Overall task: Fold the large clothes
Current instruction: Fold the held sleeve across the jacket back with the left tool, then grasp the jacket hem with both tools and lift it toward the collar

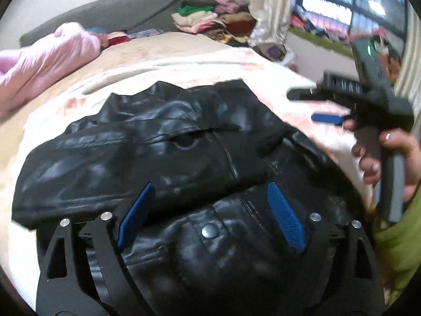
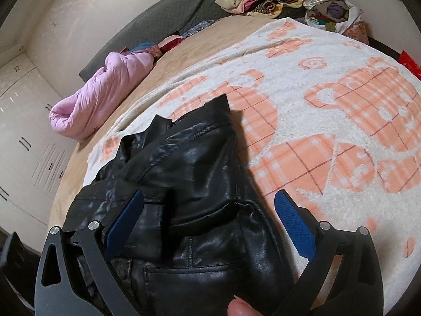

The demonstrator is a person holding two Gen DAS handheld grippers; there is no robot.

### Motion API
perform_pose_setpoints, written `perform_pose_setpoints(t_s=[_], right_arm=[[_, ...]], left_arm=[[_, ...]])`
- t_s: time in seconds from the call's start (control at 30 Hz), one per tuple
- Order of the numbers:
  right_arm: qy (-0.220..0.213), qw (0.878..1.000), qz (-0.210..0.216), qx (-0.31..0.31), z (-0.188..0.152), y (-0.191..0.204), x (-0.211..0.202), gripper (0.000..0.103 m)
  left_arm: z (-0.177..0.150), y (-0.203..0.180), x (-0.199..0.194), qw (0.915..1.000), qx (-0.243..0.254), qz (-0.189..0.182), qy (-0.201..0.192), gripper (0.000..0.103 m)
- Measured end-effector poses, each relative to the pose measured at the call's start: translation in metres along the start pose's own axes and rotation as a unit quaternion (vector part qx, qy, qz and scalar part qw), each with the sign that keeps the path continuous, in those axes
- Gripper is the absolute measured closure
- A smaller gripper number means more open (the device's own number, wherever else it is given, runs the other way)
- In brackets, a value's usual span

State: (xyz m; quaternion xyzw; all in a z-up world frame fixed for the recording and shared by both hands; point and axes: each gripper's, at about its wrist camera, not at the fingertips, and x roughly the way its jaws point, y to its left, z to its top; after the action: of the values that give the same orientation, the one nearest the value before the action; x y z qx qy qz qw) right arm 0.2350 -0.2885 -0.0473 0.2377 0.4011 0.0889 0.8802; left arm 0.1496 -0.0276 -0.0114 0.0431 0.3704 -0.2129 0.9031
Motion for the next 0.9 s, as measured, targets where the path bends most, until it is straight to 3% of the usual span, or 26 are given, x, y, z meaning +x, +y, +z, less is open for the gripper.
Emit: perform_pose_setpoints(t_s=[0.07,0.17,0.23,0.3,0.4,0.53,0.57,0.63,0.77,0.9], right_arm=[[0.01,1.0,0.019,-0.01,-0.002,0.008,0.005,0.004],[0.032,0.998,0.049,-0.026,-0.006,0.024,0.016,0.006],[0.053,0.995,0.071,-0.041,-0.008,0.041,0.028,0.021],[0.075,0.992,0.087,-0.053,-0.009,0.057,0.044,0.022],[0.1,0.99,0.079,-0.062,-0.011,0.073,0.067,0.026],[0.116,0.986,0.082,-0.09,-0.016,0.095,0.08,0.046],[0.11,0.985,0.082,-0.103,-0.017,0.101,0.079,0.053],[0.085,0.983,0.075,-0.141,-0.014,0.114,0.072,0.09],[0.036,0.977,0.09,-0.191,-0.001,0.128,0.052,0.097],[-0.035,0.958,0.083,-0.273,0.017,0.149,0.018,0.097]], left_arm=[[0.004,0.012,-0.01,0.9997,-0.018,0.008,-0.012,0.017],[0.009,0.039,-0.024,0.9969,-0.05,0.057,-0.024,0.009],[0.011,0.052,-0.028,0.9932,-0.061,0.097,-0.018,0.009],[0.014,0.068,-0.03,0.9882,-0.072,0.135,-0.008,0.009],[0.013,0.083,-0.035,0.9827,-0.094,0.159,0.001,0.009],[0.01,0.101,-0.039,0.977,-0.117,0.179,0.009,0.009],[0.009,0.104,-0.04,0.9756,-0.121,0.183,0.012,0.009],[0.007,0.11,-0.04,0.9728,-0.131,0.19,0.017,0.009],[0.007,0.118,-0.043,0.9702,-0.145,0.193,0.016,0.009],[0.012,0.123,-0.044,0.9697,-0.15,0.193,0.011,0.009]])
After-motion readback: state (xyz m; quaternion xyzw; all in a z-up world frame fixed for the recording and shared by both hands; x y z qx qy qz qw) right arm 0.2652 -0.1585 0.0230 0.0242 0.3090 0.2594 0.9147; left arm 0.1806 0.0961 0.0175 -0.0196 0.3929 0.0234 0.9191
